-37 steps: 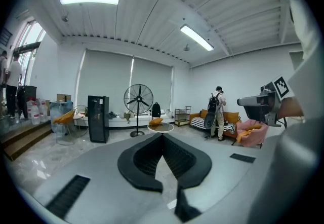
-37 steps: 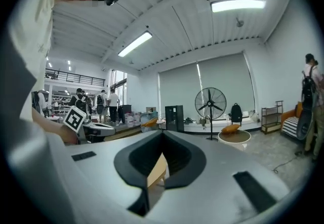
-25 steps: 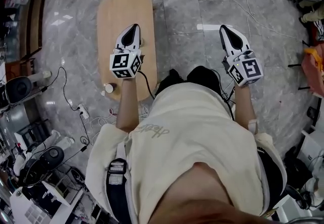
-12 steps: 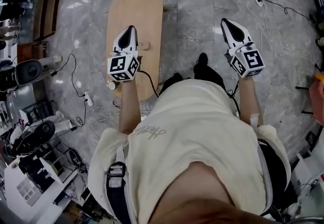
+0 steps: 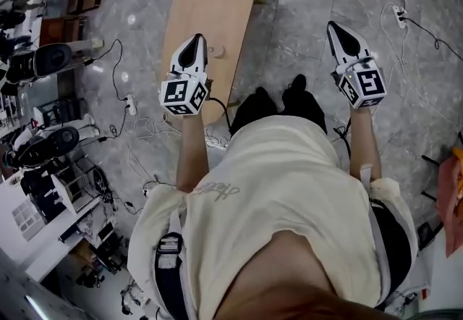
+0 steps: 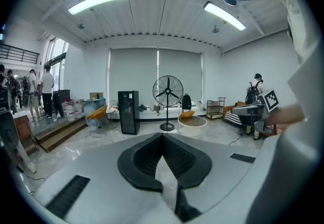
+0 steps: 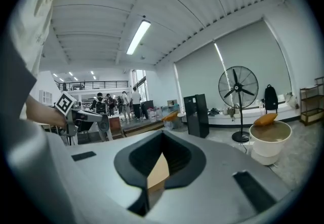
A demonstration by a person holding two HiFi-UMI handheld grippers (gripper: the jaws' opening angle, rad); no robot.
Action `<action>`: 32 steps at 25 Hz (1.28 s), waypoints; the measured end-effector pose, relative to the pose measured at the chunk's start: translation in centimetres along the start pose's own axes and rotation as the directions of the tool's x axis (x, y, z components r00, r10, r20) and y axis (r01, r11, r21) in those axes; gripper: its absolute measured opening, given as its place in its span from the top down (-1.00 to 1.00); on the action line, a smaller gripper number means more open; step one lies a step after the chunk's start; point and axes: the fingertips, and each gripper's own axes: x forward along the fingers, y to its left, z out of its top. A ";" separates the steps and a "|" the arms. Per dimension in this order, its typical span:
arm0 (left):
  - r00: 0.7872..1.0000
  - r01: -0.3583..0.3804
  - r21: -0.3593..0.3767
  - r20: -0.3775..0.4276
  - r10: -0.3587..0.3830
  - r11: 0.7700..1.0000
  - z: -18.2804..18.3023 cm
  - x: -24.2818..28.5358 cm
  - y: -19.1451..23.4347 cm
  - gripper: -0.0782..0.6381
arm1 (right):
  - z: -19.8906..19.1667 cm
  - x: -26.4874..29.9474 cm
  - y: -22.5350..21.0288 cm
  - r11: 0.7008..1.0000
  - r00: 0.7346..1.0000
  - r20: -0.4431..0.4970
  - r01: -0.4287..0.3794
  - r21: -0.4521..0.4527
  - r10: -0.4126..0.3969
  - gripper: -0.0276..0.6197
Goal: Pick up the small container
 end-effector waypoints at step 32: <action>0.930 -0.334 -0.103 0.127 0.345 0.937 0.3 -2.9 25.1 0.77 | 8.3 26.3 16.1 0.924 0.943 -0.075 -0.334 -0.188 0.326 0.91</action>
